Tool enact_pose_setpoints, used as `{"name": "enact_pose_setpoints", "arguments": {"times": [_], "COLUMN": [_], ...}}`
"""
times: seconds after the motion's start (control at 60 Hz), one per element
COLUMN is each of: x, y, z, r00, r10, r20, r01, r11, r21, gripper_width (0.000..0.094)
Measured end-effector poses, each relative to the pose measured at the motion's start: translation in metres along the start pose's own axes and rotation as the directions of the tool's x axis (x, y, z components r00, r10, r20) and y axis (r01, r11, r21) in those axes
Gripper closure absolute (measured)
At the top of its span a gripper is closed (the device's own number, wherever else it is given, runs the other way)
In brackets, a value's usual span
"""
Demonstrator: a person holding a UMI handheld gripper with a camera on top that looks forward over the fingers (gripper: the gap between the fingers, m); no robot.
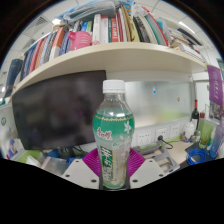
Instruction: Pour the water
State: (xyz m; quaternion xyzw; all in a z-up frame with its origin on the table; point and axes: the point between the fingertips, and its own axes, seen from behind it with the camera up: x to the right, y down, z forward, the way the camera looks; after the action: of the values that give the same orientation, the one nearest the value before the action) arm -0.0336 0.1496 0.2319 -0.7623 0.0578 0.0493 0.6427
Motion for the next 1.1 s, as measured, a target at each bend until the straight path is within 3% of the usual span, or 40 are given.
{"name": "enact_pose_setpoints", "arguments": {"times": [0.167, 0.533, 0.55, 0.667, 0.867, 0.983, 1.1], "x": [0.060, 0.097, 0.097, 0.100, 0.099, 0.102, 0.109], "y": [0.050, 0.142, 0.137, 0.138, 0.136, 0.137, 0.140], "z": [0.020, 0.048, 0.047, 0.044, 0.042, 0.028, -0.014], "r00": [0.993, 0.986, 0.987, 0.990, 0.988, 0.989, 0.986], "r10": [-0.113, -0.154, -0.146, -0.135, -0.148, -0.145, -0.168], "r20": [-0.027, 0.062, 0.062, 0.040, 0.033, 0.025, -0.016], "r01": [0.111, 0.161, 0.152, 0.138, 0.149, 0.147, 0.165], "r11": [0.992, 0.979, 0.983, 0.987, 0.987, 0.986, 0.981], "r21": [-0.056, -0.128, -0.102, -0.081, -0.058, -0.080, -0.105], "gripper_width": [0.0636, 0.0659, 0.0621, 0.0603, 0.0441, 0.0066, 0.0077]}}
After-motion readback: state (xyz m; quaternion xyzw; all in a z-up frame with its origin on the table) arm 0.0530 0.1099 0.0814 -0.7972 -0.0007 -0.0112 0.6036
